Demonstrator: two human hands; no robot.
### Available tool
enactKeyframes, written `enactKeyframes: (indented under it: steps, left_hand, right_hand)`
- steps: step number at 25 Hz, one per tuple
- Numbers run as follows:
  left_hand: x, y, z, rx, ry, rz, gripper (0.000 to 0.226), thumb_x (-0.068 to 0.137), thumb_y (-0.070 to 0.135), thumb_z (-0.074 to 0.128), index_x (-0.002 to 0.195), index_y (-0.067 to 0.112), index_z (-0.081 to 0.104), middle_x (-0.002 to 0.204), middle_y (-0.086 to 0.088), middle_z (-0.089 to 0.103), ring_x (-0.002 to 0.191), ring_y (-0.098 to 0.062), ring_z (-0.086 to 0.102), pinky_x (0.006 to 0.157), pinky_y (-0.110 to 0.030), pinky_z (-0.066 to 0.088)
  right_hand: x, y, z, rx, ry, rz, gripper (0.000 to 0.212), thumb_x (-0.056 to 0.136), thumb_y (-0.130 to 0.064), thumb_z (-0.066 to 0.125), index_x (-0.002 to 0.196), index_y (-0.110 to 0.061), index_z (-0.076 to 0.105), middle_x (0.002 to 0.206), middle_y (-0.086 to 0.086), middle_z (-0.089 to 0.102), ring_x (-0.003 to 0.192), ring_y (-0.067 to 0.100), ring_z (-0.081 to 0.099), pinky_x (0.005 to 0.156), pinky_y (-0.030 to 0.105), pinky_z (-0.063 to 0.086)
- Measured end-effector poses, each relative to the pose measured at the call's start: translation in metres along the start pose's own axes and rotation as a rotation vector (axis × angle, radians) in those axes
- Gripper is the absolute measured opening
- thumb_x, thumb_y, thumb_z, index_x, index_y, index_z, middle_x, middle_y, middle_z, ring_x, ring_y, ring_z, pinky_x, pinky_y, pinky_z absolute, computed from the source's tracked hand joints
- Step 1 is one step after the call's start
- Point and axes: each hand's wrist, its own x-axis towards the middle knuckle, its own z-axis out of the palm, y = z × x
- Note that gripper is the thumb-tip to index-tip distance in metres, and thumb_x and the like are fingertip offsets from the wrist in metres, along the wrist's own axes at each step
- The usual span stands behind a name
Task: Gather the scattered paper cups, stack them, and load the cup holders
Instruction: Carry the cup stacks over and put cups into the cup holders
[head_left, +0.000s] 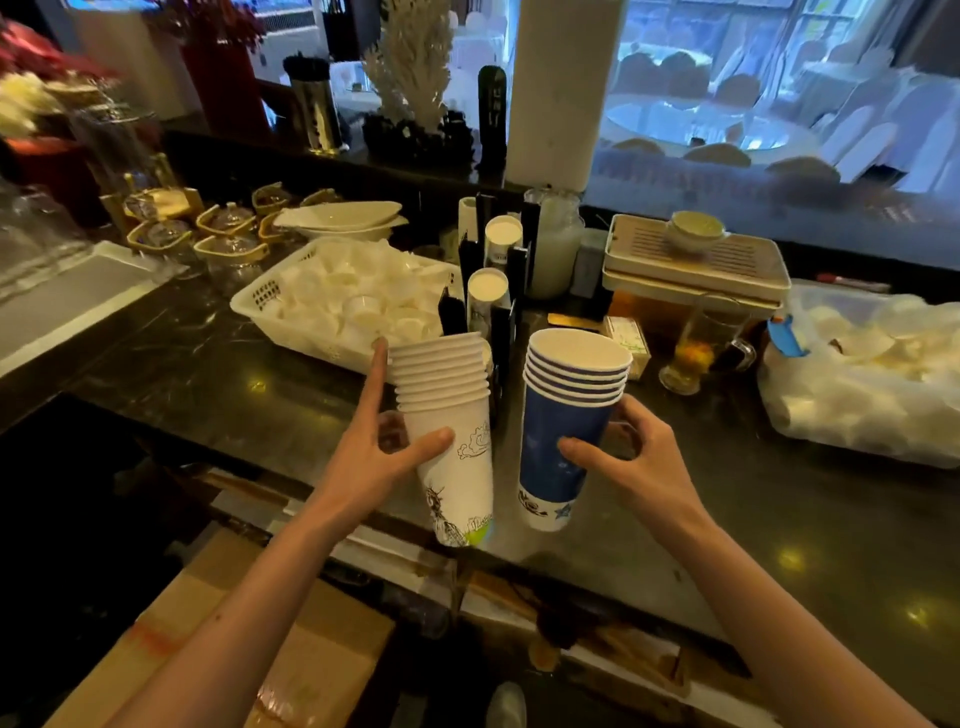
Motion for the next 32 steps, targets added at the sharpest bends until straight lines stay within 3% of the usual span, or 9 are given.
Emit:
enactKeyframes:
  steps: [7, 11, 15, 19, 22, 24, 26, 30, 32]
  left_hand:
    - [0.074, 0.011, 0.001, -0.138, -0.093, -0.172, 0.098, 0.051, 0.053, 0.085, 0.122, 0.075, 0.02, 0.124, -0.001, 0.059, 0.102, -0.017, 0.067, 0.073, -0.038, 0.059]
    - [0.105, 0.012, -0.024, -0.24, -0.16, -0.298, 0.123, 0.032, 0.058, 0.091, 0.137, 0.056, 0.028, 0.1, -0.001, 0.072, 0.08, -0.022, 0.074, 0.052, -0.032, 0.056]
    - [0.127, 0.009, -0.038, -0.209, -0.162, -0.305, 0.121, 0.035, 0.061, 0.089, 0.141, 0.049, 0.03, 0.102, -0.006, 0.074, 0.086, -0.03, 0.073, 0.057, -0.038, 0.058]
    - [0.149, 0.02, -0.048, -0.29, -0.234, -0.316, 0.084, 0.056, 0.063, 0.08, 0.13, 0.039, 0.047, 0.114, -0.012, 0.07, 0.107, -0.039, 0.062, 0.091, -0.058, 0.047]
    - [0.169, 0.04, -0.043, -0.367, -0.215, -0.399, 0.03, 0.088, 0.047, 0.052, 0.107, 0.024, 0.056, 0.077, -0.001, 0.076, 0.072, -0.017, 0.072, 0.063, -0.028, 0.059]
    - [0.185, 0.047, -0.04, -0.433, -0.151, -0.444, 0.022, 0.097, 0.036, 0.042, 0.103, 0.021, 0.057, 0.065, -0.002, 0.072, 0.06, -0.013, 0.07, 0.051, -0.022, 0.055]
    - [0.196, 0.058, -0.042, -0.531, -0.078, -0.494, 0.025, 0.098, 0.029, 0.045, 0.115, 0.017, 0.057, 0.077, -0.01, 0.066, 0.071, -0.022, 0.065, 0.05, -0.028, 0.055]
    - [0.224, 0.077, -0.045, -0.51, -0.311, -0.625, 0.059, 0.029, 0.012, 0.096, 0.079, -0.004, 0.071, 0.072, -0.025, 0.069, 0.057, -0.034, 0.07, 0.038, -0.036, 0.054]
    - [0.243, 0.083, -0.04, -0.38, -0.459, -0.669, 0.064, 0.031, 0.016, 0.094, 0.086, -0.006, 0.07, 0.073, -0.024, 0.07, 0.056, -0.029, 0.071, 0.041, -0.03, 0.056]
  right_hand:
    - [0.072, 0.013, -0.021, -0.003, -0.052, 0.005, 0.086, 0.057, -0.053, 0.077, 0.133, -0.022, 0.051, 0.122, -0.013, 0.062, 0.111, 0.003, 0.057, 0.083, 0.026, 0.05]
    - [0.097, 0.017, -0.022, -0.004, -0.075, 0.015, 0.09, 0.057, -0.055, 0.076, 0.136, -0.021, 0.05, 0.123, -0.013, 0.061, 0.112, 0.003, 0.056, 0.083, 0.024, 0.049]
    - [0.113, 0.019, -0.011, -0.008, -0.059, 0.018, 0.082, 0.061, -0.048, 0.078, 0.134, -0.021, 0.051, 0.123, -0.013, 0.061, 0.112, 0.003, 0.056, 0.084, 0.024, 0.047]
    - [0.126, 0.013, 0.0, 0.002, -0.027, 0.022, 0.077, 0.062, -0.045, 0.078, 0.131, -0.023, 0.052, 0.121, -0.015, 0.061, 0.11, 0.001, 0.057, 0.083, 0.022, 0.046]
    - [0.132, 0.012, -0.002, 0.001, 0.002, 0.027, 0.075, 0.062, -0.046, 0.079, 0.13, -0.027, 0.051, 0.119, -0.018, 0.061, 0.108, -0.002, 0.056, 0.081, 0.019, 0.045]
    - [0.133, 0.015, -0.004, -0.011, 0.025, 0.034, 0.077, 0.062, -0.049, 0.081, 0.13, -0.026, 0.052, 0.12, -0.016, 0.061, 0.109, -0.001, 0.057, 0.085, 0.023, 0.047]
    - [0.135, 0.017, -0.007, -0.028, 0.051, 0.043, 0.08, 0.063, -0.048, 0.081, 0.133, -0.022, 0.052, 0.122, -0.013, 0.061, 0.111, 0.003, 0.057, 0.088, 0.028, 0.048]
    - [0.141, 0.02, -0.011, -0.029, 0.07, 0.047, 0.082, 0.063, -0.048, 0.083, 0.133, -0.02, 0.052, 0.122, -0.011, 0.062, 0.112, 0.005, 0.057, 0.087, 0.027, 0.047]
    - [0.144, 0.02, -0.011, -0.034, 0.071, 0.045, 0.086, 0.061, -0.054, 0.084, 0.134, -0.022, 0.052, 0.123, -0.013, 0.061, 0.112, 0.003, 0.057, 0.087, 0.027, 0.048]
